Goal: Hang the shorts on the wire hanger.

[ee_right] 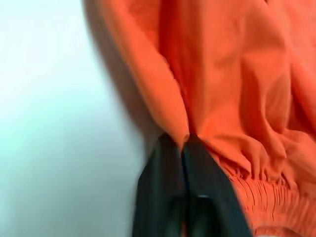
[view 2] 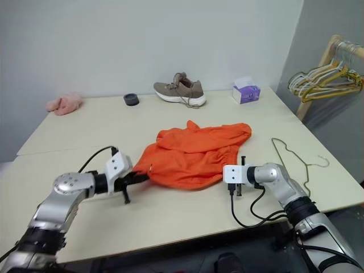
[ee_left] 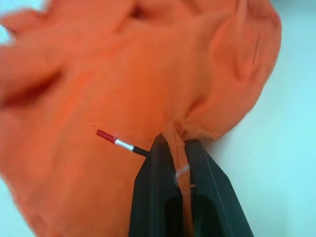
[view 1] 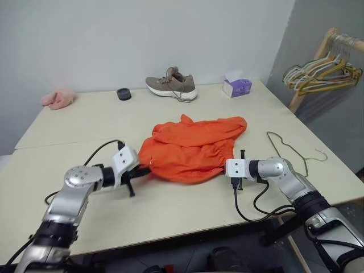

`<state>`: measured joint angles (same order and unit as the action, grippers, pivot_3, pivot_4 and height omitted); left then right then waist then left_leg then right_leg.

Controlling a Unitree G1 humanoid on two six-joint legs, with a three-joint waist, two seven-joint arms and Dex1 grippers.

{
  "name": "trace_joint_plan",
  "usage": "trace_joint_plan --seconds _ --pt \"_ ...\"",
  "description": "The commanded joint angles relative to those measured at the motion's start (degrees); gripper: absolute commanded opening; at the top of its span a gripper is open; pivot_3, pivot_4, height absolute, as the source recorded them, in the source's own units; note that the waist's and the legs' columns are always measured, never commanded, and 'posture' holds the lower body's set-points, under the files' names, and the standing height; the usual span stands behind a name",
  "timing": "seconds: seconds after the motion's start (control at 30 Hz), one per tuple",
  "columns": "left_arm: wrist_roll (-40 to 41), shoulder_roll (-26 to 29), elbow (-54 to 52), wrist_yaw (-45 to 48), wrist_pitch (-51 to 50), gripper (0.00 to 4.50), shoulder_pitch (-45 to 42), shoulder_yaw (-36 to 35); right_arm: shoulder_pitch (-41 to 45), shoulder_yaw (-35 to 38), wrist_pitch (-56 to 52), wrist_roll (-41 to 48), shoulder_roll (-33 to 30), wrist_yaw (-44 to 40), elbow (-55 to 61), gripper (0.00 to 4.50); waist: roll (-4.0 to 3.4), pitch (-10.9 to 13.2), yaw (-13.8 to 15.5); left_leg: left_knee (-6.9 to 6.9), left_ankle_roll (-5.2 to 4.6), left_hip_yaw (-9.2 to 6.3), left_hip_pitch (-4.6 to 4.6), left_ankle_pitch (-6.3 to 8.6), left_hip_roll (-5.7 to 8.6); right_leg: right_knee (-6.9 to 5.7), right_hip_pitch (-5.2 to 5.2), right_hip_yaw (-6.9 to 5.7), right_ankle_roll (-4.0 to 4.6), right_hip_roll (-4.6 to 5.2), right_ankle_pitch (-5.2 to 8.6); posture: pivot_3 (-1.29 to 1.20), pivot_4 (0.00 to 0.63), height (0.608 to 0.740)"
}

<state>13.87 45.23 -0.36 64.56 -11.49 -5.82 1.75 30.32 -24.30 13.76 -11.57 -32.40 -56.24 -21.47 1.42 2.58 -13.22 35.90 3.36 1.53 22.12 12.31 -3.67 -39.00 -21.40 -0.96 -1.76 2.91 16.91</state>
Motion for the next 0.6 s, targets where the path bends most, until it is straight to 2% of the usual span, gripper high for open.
trace_joint_plan --seconds 0.03,0.17,0.27,0.33,0.4,0.5,0.57,0.6 --pt "5.7 5.5 -11.3 6.3 -5.2 0.0 6.6 -1.7 -0.2 2.2 -3.9 6.9 -2.2 -7.9 8.4 0.03 0.01 0.1 0.0 -0.01 0.01 0.04 -0.08 0.01 0.02 0.0 0.04 0.06 0.0 0.01 0.0 -0.22 0.0 0.74" --pt "14.6 12.3 -20.8 10.1 -13.3 0.0 14.9 -9.6 -3.1 5.8 -21.8 22.1 -9.8 -20.1 26.5 0.03 0.05 0.2 0.9 -0.05 0.04 0.1 -0.17 0.05 -0.03 -0.02 0.02 0.1 0.0 0.02 0.0 -0.2 0.0 0.74" --pt "26.4 14.4 -23.5 9.5 -23.2 0.0 13.6 -19.5 -0.8 11.0 -42.8 38.3 -17.5 -25.5 38.6 0.03 0.01 0.5 2.1 0.02 0.04 0.04 -0.25 0.05 -0.03 -0.06 0.05 -0.02 0.04 0.05 0.0 -0.19 0.0 0.74" --pt "30.7 15.3 -22.9 8.5 -27.5 0.0 11.0 -22.7 2.3 13.2 -52.2 45.0 -20.0 -26.5 41.0 0.03 0.02 0.6 2.3 0.07 0.04 -0.04 -0.39 0.04 0.0 -0.03 -0.03 -0.14 0.4 0.14 0.16 -0.19 0.0 0.74" --pt "31.1 14.6 -17.5 5.4 -30.0 0.0 2.5 -20.8 8.8 13.1 -59.2 47.5 -18.9 -26.2 36.2 0.03 0.04 0.6 2.2 0.08 0.05 -0.02 -0.51 0.05 0.03 -0.02 0.06 -0.18 0.45 0.14 0.18 -0.18 0.0 0.74" --pt "27.4 10.4 -7.8 1.5 -30.3 0.0 -11.2 -14.5 18.0 9.9 -61.2 43.4 -14.8 -25.9 23.3 0.03 0.14 0.5 2.2 0.09 0.04 -0.01 -0.68 0.04 0.12 0.01 0.25 -0.24 0.44 0.08 0.18 -0.19 0.0 0.74" --pt "19.2 5.4 3.5 0.0 -24.3 0.0 -22.2 -7.4 27.8 7.3 -53.9 35.1 -7.9 -21.5 3.5 0.03 0.13 0.4 2.0 0.11 0.0 0.06 -0.64 0.02 0.16 0.03 0.28 -0.15 0.36 -0.03 0.1 -0.19 0.0 0.74" --pt "14.0 2.8 10.6 -1.1 -19.7 0.0 -27.6 -4.0 32.6 6.4 -48.6 30.7 -4.5 -18.3 -6.9 0.03 0.13 0.4 1.9 0.15 -0.01 0.17 -0.67 0.02 0.19 0.03 0.32 -0.09 0.05 -0.07 -0.07 -0.19 0.0 0.74"
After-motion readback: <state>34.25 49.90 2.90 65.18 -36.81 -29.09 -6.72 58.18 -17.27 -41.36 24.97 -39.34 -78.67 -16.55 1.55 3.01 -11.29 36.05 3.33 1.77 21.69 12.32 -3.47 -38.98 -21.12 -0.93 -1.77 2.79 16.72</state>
